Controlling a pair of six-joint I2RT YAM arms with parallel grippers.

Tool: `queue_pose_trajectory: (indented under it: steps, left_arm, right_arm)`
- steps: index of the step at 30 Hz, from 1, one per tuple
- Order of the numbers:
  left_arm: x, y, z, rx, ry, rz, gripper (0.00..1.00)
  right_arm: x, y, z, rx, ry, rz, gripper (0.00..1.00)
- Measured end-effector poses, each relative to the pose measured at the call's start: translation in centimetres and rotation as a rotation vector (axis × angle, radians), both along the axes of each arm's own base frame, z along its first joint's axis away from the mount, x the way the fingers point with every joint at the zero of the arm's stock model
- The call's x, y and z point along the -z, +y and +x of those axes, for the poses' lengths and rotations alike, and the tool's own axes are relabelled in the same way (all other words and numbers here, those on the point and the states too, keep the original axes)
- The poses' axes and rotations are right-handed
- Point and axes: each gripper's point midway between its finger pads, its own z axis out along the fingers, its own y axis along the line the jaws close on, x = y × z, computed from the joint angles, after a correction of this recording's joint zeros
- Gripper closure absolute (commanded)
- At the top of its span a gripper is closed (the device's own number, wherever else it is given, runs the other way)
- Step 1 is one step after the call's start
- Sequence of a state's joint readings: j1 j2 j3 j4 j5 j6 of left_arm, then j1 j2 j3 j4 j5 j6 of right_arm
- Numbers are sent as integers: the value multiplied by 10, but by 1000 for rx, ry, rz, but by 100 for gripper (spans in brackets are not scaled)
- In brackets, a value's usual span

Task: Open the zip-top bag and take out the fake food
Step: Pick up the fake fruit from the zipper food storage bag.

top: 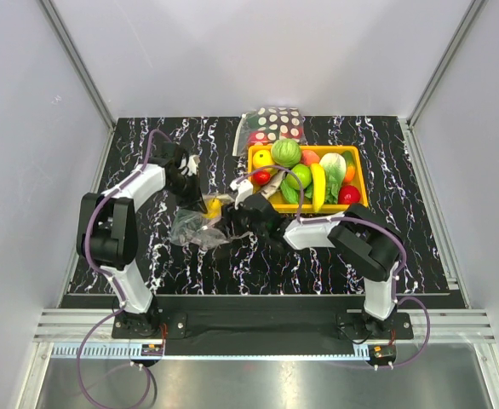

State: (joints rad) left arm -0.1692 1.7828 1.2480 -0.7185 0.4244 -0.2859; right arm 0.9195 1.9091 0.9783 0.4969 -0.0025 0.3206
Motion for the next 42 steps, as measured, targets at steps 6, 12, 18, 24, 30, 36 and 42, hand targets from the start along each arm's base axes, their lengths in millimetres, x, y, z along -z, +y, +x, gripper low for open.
queue_pose_trajectory:
  steps: [6, 12, 18, 24, 30, 36, 42]
  left_arm:
    - [1, -2, -8, 39, 31, -36, 100]
    - [-2, -5, -14, 70, 44, -75, 100]
    - [-3, -2, -18, 63, 53, -85, 100]
    - [-10, 3, -16, 34, 43, -87, 76]
    - [-39, 9, -4, 5, -36, -75, 58]
    - [-54, 8, 14, -12, -117, -86, 54]
    - [-44, 3, 25, -16, -111, -113, 49]
  right_arm:
    - [-23, 2, 27, 10, -71, 27, 35]
    - [-25, 21, 43, -46, -89, 39, 35]
    - [-15, 23, 41, -94, -66, 37, 36]
    - [-10, 20, 36, -119, -46, 36, 36]
    - [7, 10, 26, -121, -5, -4, 36]
    - [14, 1, 19, -118, 16, -30, 36]
    - [22, -5, 19, -101, 36, -69, 36]
